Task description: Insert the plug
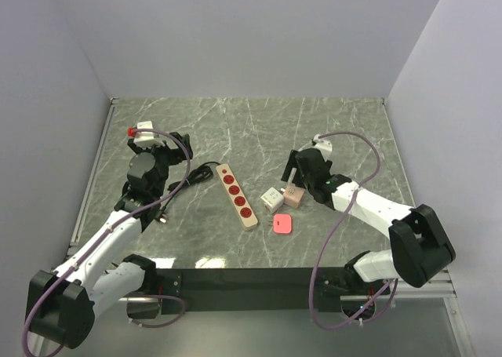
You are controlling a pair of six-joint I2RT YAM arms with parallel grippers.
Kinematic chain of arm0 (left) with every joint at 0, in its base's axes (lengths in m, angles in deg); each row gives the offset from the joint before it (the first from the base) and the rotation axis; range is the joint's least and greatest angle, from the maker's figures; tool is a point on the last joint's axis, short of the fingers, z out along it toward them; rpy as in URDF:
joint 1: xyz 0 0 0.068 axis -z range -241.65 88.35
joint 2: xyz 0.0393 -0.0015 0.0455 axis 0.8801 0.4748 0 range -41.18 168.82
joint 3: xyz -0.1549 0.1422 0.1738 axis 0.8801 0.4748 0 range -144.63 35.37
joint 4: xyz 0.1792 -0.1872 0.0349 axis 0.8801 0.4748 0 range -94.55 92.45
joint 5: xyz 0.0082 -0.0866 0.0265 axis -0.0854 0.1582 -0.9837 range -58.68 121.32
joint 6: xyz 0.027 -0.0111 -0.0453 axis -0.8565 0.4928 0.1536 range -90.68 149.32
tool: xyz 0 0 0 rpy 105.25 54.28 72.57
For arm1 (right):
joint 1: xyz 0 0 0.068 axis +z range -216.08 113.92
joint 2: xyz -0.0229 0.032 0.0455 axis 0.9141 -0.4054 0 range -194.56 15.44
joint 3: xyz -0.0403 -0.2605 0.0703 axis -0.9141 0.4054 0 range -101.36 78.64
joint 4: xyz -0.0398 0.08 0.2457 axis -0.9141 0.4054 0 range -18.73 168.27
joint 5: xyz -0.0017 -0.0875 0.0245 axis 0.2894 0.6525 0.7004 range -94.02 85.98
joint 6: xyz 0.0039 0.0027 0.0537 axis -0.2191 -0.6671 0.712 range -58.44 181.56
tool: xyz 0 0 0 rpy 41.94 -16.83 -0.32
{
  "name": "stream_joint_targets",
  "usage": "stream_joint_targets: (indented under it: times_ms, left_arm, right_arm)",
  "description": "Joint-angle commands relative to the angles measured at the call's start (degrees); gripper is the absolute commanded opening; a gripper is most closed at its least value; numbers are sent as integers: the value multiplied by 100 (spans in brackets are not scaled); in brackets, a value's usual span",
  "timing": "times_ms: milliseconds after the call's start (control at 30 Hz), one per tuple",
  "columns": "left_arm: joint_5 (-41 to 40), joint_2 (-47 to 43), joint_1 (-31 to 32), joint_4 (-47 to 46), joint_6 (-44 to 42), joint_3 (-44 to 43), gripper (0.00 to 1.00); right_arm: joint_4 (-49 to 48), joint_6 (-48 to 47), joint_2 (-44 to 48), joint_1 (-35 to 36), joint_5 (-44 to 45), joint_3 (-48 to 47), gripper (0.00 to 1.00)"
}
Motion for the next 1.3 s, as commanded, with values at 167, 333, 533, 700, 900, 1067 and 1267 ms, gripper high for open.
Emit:
stream_joint_targets:
  times_ms: [167,333,533,700,900,1067,1267]
  left_arm:
    - [128,71,18,-83,-137,-166,99]
    - [102,124,18,-39,-137,-192,99]
    - [154,107,18,-57,-163,-157,100]
    - [268,124,18,-57,-181,-166,99]
    - [365,133,18,-92,-198,-157,99]
    - [601,107,18,-118,-198,-148,99]
    - [1777,168,18,-162,-172,-227,99]
  right_arm:
    - [959,527,-26,268,-41,-256,92]
    - [1222,615,-105,329,29,-300,92]
    - [1057,642,-325,338,-94,-291,91]
    - [898,607,-553,347,-7,-282,84]
    - [617,484,-764,338,-181,-283,60]
    - [573,80,-722,329,-51,-493,29]
    - [-296,-1202,-19,338,-129,-529,13]
